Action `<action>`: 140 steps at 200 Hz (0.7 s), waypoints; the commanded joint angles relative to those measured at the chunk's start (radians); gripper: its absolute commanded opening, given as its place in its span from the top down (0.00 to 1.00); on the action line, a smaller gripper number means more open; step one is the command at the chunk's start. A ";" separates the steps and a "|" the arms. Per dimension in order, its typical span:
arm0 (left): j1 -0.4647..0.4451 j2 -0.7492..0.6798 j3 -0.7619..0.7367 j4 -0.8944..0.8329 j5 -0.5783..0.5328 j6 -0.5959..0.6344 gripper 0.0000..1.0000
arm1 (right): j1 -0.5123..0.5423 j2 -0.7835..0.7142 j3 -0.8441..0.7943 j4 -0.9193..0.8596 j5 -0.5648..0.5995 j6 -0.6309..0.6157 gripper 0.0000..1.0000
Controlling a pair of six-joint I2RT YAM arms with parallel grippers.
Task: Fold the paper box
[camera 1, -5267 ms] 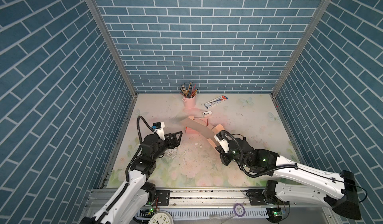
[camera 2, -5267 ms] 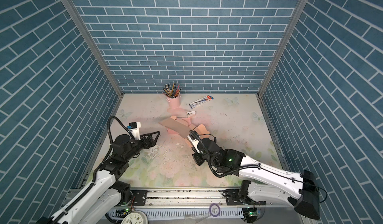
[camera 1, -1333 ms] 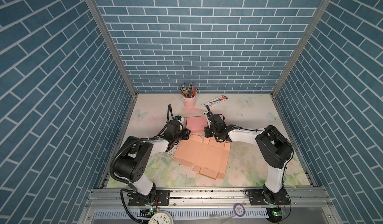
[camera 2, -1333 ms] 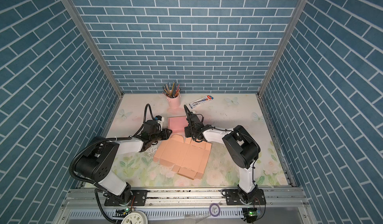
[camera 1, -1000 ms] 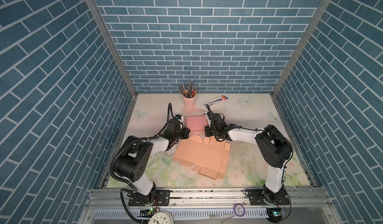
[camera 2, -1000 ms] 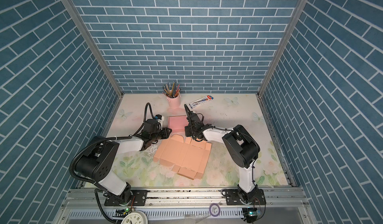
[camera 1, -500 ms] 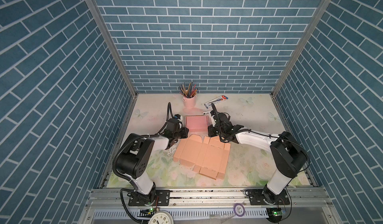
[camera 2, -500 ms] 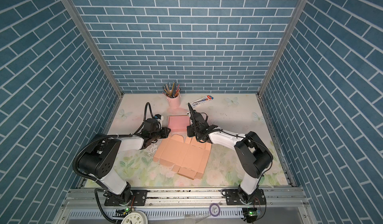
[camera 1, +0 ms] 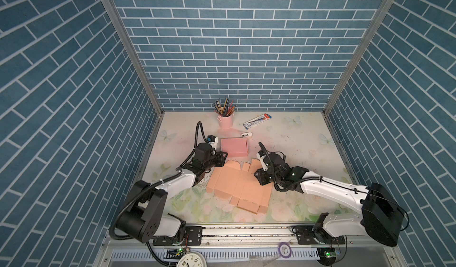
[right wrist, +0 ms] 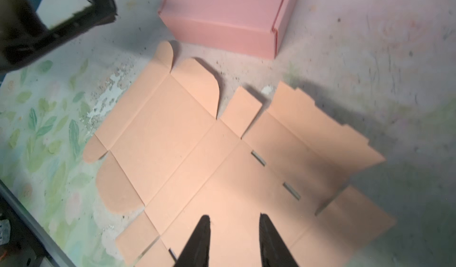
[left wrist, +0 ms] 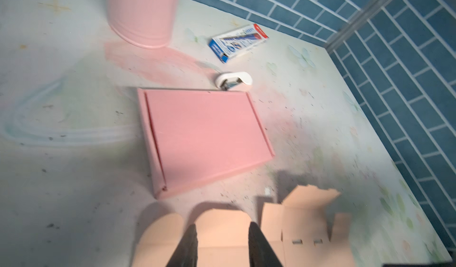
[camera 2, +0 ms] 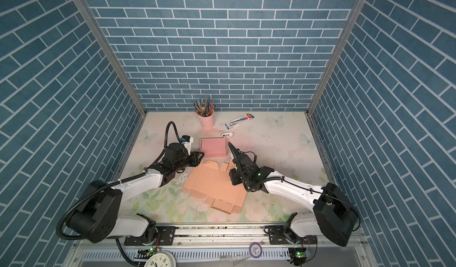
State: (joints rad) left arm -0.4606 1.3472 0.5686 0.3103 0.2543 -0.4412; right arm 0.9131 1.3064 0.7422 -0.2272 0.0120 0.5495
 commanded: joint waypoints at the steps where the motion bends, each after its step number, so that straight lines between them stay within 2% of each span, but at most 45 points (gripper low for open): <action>1: -0.070 -0.086 -0.076 -0.083 -0.004 0.011 0.58 | 0.027 -0.059 -0.017 -0.136 0.026 0.093 0.55; 24: -0.132 -0.188 -0.156 -0.117 -0.008 -0.008 0.54 | 0.042 -0.127 -0.068 -0.166 0.028 0.159 0.46; 53: -0.220 -0.290 -0.224 -0.133 -0.020 -0.047 0.49 | 0.047 -0.196 -0.142 -0.146 0.005 0.236 0.40; 88: -0.312 -0.343 -0.271 -0.118 -0.008 -0.080 0.41 | 0.049 -0.238 -0.214 -0.120 -0.013 0.297 0.37; 140: -0.430 -0.350 -0.308 -0.097 -0.011 -0.109 0.40 | 0.036 -0.268 -0.300 -0.069 -0.020 0.357 0.36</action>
State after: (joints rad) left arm -0.8452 1.0077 0.2859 0.1989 0.2512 -0.5243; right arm 0.9554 1.0603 0.4698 -0.3237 0.0017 0.8345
